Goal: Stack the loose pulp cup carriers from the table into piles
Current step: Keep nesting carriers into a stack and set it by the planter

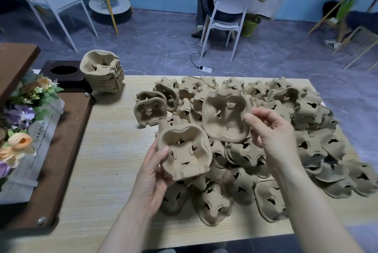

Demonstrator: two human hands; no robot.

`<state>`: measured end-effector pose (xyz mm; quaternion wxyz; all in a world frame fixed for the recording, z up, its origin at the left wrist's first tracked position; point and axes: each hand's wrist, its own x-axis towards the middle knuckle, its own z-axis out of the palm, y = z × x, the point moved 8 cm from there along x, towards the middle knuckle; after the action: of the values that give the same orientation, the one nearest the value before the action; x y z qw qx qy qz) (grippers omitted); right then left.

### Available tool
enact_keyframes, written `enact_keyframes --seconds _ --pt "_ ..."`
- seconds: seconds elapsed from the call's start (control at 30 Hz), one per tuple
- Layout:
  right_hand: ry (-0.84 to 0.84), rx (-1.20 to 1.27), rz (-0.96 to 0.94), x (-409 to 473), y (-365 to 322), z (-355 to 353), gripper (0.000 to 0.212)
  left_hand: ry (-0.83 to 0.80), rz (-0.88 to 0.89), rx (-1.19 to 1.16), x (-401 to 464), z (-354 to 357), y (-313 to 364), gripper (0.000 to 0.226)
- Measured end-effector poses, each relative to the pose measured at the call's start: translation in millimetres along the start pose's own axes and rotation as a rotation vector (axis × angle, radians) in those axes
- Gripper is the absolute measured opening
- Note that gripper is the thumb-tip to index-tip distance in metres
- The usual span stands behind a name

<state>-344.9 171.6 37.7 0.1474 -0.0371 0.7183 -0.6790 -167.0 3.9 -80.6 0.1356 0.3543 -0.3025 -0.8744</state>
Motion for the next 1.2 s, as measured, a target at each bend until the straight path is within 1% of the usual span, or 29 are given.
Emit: enact_keyframes --seconds 0.07,0.13,0.23,0.3,0.47,0.6,0.63,0.7,0.77,0.8,0.87,0.93,1.0,1.07,1.1,1.13,1.2 --pt "0.058 0.093 0.015 -4.5 -1.3 -5.4 0.012 0.011 0.008 0.009 0.5 2.8 0.5 0.057" --pt "0.050 0.227 0.083 -11.2 2.1 -2.6 0.013 0.008 0.028 0.020 1.5 7.0 1.8 0.055" --pt "-0.076 0.377 0.260 -30.8 17.4 23.9 0.017 -0.009 0.050 0.025 2.4 18.5 3.5 0.055" --pt "-0.161 0.396 0.337 -45.9 27.8 43.0 0.017 -0.023 0.051 0.019 4.2 26.4 2.5 0.057" --pt "-0.268 0.212 0.381 -63.0 46.4 53.8 0.017 -0.032 0.057 -0.061 6.4 33.4 5.6 0.053" --pt "-0.439 -0.009 0.434 -70.7 56.1 52.3 0.023 -0.002 0.053 -0.090 5.4 30.9 6.9 0.046" --pt "-0.453 -0.078 0.431 -69.7 56.8 49.2 0.026 0.006 0.044 -0.098 5.8 29.7 6.0 0.043" --pt "-0.440 -0.213 0.376 -63.5 51.5 40.6 0.040 0.012 0.022 -0.110 6.9 26.9 3.3 0.040" --pt "-0.368 -0.304 0.280 -52.8 39.5 28.7 0.051 -0.006 0.009 -0.097 8.0 24.6 0.9 0.040" --pt "-0.315 -0.327 0.219 -46.4 31.2 22.0 0.052 -0.019 0.003 -0.088 7.9 24.1 0.4 0.039" --pt "-0.236 -0.370 0.080 -33.1 13.6 13.4 0.048 -0.047 -0.018 -0.075 7.4 24.1 -1.1 0.034" --pt "-0.241 -0.431 -0.016 -20.0 2.2 15.4 0.045 -0.071 -0.039 -0.056 6.6 24.9 -2.8 0.031" --pt "-0.314 -0.498 -0.043 -10.8 -1.2 25.0 0.034 -0.087 -0.049 -0.020 4.8 27.0 -4.5 0.033" --pt "-0.409 -0.548 -0.038 -7.6 0.9 37.9 0.018 -0.099 -0.048 0.021 2.2 29.4 -5.2 0.040" --pt "-0.440 -0.547 -0.036 -7.5 2.6 42.7 0.013 -0.101 -0.043 0.041 1.2 30.4 -5.2 0.044" --pt "-0.446 -0.528 -0.041 -7.4 4.1 45.2 0.012 -0.101 -0.036 0.059 0.5 30.4 -4.7 0.046" --pt "-0.381 -0.451 -0.074 -7.2 2.8 43.2 0.015 -0.099 -0.020 0.071 0.0 29.6 -2.9 0.047"
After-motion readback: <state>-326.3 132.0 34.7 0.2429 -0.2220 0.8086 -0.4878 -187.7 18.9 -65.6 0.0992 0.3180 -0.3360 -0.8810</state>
